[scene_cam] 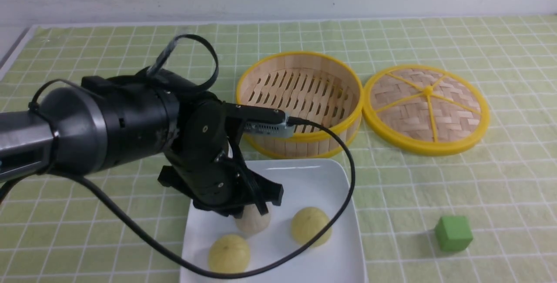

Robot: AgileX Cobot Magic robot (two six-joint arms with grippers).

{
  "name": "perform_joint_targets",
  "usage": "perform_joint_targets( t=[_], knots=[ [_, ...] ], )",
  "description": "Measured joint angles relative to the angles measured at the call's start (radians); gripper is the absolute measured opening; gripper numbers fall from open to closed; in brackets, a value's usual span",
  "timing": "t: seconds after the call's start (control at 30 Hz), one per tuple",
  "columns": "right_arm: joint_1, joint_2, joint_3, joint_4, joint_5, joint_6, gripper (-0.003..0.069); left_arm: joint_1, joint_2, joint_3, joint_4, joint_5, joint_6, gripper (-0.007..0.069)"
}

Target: Put the steamed buns into the plate on the green tablecloth.

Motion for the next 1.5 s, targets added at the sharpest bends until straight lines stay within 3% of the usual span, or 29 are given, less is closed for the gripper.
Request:
perform_joint_targets(
  t=[0.13,0.5,0.6,1.0,1.2,1.37,1.5],
  knots=[
    [-0.046,-0.056,0.077,-0.007,-0.022,0.0,-0.0001,0.0,0.0,-0.003,0.025,0.014,-0.001,0.0002],
    [-0.484,-0.16,0.322,-0.075,-0.067,0.0,0.0005,-0.002,-0.082,-0.008,0.099,0.027,-0.002,0.0002],
    [-0.524,-0.16,0.343,-0.082,-0.108,0.0,0.0006,-0.003,-0.151,-0.01,0.106,0.046,-0.002,0.0002],
    [-0.533,-0.16,0.348,-0.082,-0.137,0.0,0.002,-0.004,-0.517,0.007,0.135,0.191,-0.003,0.0002],
    [-0.533,-0.16,0.348,-0.082,-0.138,0.0,0.0028,-0.004,-0.823,0.212,0.14,0.23,-0.063,0.0002],
    [-0.533,-0.16,0.348,-0.082,-0.138,0.0,0.0035,-0.004,-1.114,0.522,0.145,-0.025,-0.196,0.0002],
    [-0.533,-0.16,0.348,-0.082,-0.138,0.0,0.0044,-0.004,-1.298,0.727,0.226,-0.325,-0.298,0.0002]
  ],
)
